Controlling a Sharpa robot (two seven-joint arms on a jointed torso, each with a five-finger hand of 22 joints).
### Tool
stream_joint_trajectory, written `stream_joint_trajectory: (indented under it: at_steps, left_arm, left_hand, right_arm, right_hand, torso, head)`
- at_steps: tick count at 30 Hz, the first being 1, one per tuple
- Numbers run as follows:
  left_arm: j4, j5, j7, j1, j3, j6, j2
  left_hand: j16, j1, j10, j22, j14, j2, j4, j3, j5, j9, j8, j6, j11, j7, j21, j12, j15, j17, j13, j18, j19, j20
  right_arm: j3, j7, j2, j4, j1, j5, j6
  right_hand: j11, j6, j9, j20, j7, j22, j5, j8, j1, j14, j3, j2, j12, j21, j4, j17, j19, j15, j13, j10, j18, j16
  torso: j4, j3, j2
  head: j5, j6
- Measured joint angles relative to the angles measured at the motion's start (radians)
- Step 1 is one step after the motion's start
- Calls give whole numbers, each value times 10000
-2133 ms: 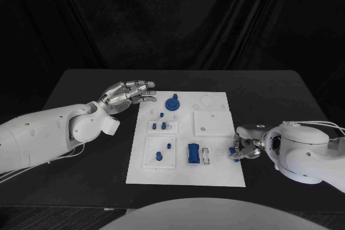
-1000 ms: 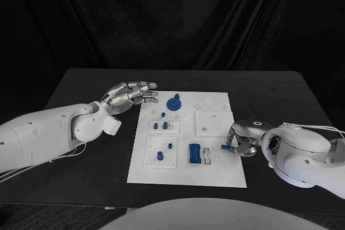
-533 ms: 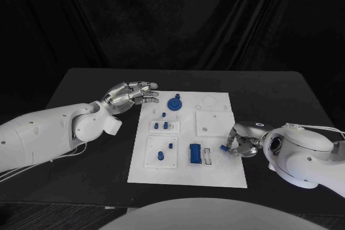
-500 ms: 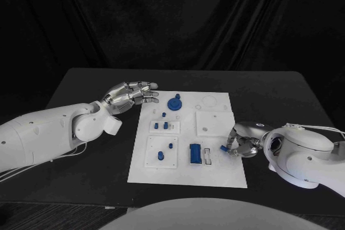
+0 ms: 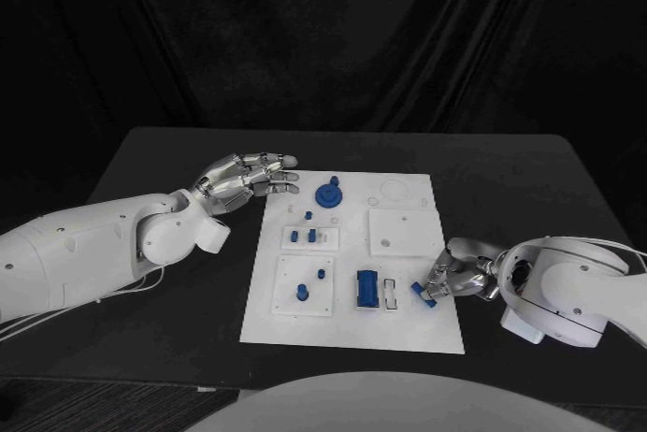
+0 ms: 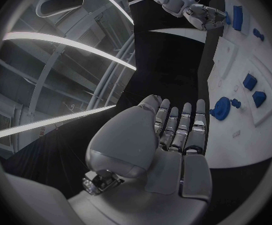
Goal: Assemble the parts on the task board
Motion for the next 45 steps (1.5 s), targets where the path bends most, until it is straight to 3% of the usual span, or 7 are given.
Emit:
stream_joint_trajectory:
  at_steps: [28,36,45]
  left_arm:
    - [14,0,-35,-1,0,0,-10]
    - [14,-1,-58,-1,0,0,-9]
    - [21,-1,-76,-2,0,1,-15]
  left_hand:
    - [0,0,0,7,0,0,1,55,0,-10,0,0,0,0,0,0,0,1,0,0,-1,1]
    - [41,-45,35,40,39,-45,-42,98,0,-13,0,0,34,0,0,0,39,2,0,2,36,38]
    - [41,-65,35,40,38,-66,-15,125,0,-19,0,0,35,0,0,0,38,2,0,1,36,37]
  right_arm:
    - [-17,-2,158,-162,0,3503,-1352]
    - [-17,98,400,-183,0,3965,-1559]
    - [-17,173,577,-197,0,4296,-1635]
  right_hand:
    - [-32,67,-22,-35,-1,-2,-192,-2,-40,-1,-55,41,0,0,54,0,-35,0,6,-34,-1,0]
    - [-32,67,-34,-34,-1,-3,-192,-2,-40,0,-55,41,0,0,54,0,-36,0,5,-34,-1,0]
    - [-32,67,-47,-35,-1,-3,-239,-2,-39,0,-83,41,0,0,82,0,-35,0,4,-34,-1,0]
  torso:
    - [0,-4,1]
    - [0,-4,1]
    - [-1,-4,0]
  head:
    - [62,0]
    - [10,0]
    - [52,0]
